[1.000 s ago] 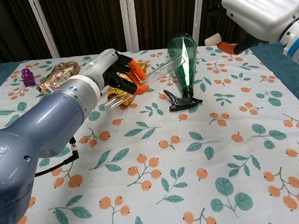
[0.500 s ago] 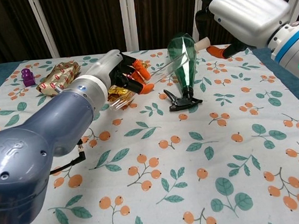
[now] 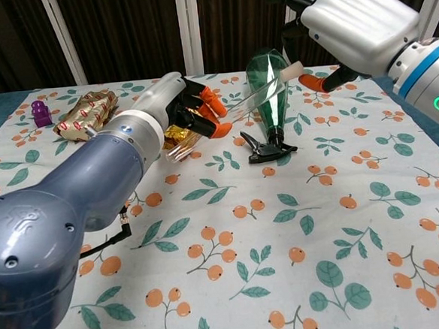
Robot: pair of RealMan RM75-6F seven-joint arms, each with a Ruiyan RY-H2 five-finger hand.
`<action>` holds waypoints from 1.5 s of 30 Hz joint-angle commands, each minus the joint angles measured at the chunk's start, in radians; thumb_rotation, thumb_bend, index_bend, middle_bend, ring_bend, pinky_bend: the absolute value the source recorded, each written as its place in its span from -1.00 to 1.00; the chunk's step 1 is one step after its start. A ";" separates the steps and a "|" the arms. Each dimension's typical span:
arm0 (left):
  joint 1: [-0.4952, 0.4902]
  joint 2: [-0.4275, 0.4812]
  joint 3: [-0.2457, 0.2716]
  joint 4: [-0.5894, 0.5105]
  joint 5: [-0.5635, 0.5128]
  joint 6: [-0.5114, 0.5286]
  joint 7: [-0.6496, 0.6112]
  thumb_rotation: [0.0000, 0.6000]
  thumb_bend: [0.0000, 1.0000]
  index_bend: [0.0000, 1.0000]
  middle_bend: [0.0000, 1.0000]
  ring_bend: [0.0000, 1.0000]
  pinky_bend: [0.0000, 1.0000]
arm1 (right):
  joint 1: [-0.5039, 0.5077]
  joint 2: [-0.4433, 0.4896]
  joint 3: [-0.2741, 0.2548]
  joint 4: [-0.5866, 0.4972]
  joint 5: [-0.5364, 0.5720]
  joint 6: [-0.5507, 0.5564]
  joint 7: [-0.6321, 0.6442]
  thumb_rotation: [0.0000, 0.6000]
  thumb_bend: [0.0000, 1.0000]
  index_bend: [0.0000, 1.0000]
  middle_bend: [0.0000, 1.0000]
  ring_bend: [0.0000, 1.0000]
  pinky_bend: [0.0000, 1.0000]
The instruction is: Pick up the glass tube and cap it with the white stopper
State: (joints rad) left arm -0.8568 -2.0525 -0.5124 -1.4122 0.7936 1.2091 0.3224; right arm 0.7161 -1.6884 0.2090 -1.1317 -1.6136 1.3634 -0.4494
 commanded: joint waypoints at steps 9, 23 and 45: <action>-0.001 -0.006 0.000 -0.012 -0.002 0.007 0.006 1.00 0.02 0.34 0.06 -0.86 -1.00 | -0.004 0.000 -0.004 -0.015 0.009 0.000 -0.011 1.00 -0.17 0.19 -0.78 -1.00 -1.00; 0.005 -0.010 0.002 -0.021 -0.015 0.015 0.016 1.00 0.02 0.34 0.06 -0.86 -1.00 | -0.002 0.003 -0.004 -0.020 0.012 0.001 -0.024 1.00 -0.17 0.19 -0.78 -1.00 -1.00; 0.006 -0.019 -0.024 -0.054 -0.082 0.034 0.053 1.00 0.05 0.34 0.06 -0.86 -1.00 | -0.004 -0.015 -0.015 0.000 0.015 0.003 -0.034 1.00 -0.17 0.19 -0.78 -1.00 -1.00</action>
State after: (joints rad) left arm -0.8503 -2.0714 -0.5364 -1.4668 0.7114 1.2432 0.3758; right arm 0.7116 -1.7034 0.1936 -1.1317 -1.5984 1.3660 -0.4837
